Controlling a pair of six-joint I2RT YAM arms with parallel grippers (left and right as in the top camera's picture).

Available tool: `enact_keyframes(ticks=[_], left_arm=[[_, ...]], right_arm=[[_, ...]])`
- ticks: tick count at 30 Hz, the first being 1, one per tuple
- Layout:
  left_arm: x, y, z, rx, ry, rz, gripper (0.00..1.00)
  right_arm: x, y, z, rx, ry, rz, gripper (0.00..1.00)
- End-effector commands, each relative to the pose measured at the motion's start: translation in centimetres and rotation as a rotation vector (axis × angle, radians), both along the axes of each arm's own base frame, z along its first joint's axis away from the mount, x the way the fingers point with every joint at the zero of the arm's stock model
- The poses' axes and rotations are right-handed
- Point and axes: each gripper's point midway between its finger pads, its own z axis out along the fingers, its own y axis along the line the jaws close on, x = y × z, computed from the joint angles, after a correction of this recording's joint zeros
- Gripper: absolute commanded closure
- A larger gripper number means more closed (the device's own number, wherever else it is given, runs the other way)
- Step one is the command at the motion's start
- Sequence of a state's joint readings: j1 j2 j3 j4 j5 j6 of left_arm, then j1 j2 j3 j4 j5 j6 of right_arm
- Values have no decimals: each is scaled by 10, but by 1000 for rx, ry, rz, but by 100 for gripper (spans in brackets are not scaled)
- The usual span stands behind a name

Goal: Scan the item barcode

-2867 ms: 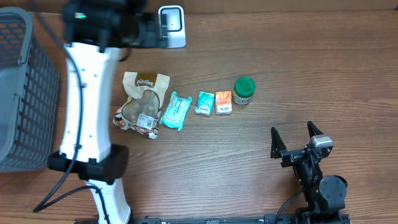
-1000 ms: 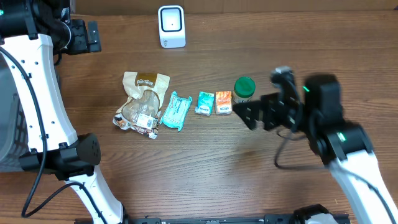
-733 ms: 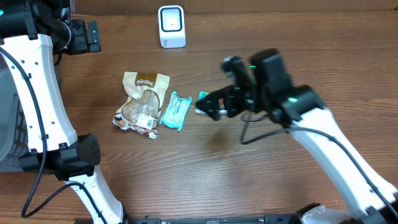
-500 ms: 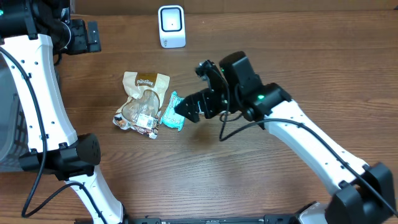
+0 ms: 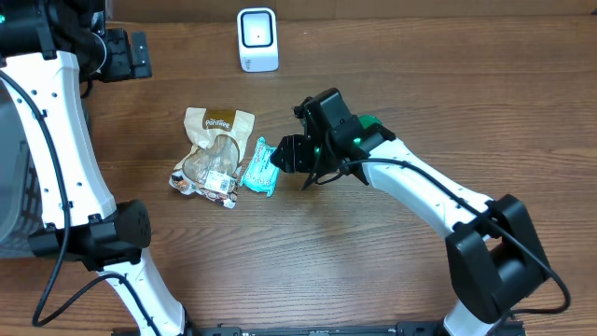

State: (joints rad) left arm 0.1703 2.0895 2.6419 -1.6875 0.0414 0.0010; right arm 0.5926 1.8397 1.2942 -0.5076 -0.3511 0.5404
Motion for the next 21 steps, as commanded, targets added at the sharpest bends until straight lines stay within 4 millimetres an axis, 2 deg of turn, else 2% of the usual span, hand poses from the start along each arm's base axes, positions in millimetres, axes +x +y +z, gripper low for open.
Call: enact_keyframes(ticks=[1,7,13,21], left_arm=[[0,-2,-2,-5,5,-19,1],[0,-2,-2,-5,5,-19,0],[0,-2,-2,-5,5,-19,0],[0,-2,-2,-5,5,-19,0]], right_arm=[[14,3,0,-28,-5,-152,47],[13,18,-26,-50,16,-210,51],[15,19,-58,-77,62,-239,52],[18,23,-73,-78,62,-238,55]])
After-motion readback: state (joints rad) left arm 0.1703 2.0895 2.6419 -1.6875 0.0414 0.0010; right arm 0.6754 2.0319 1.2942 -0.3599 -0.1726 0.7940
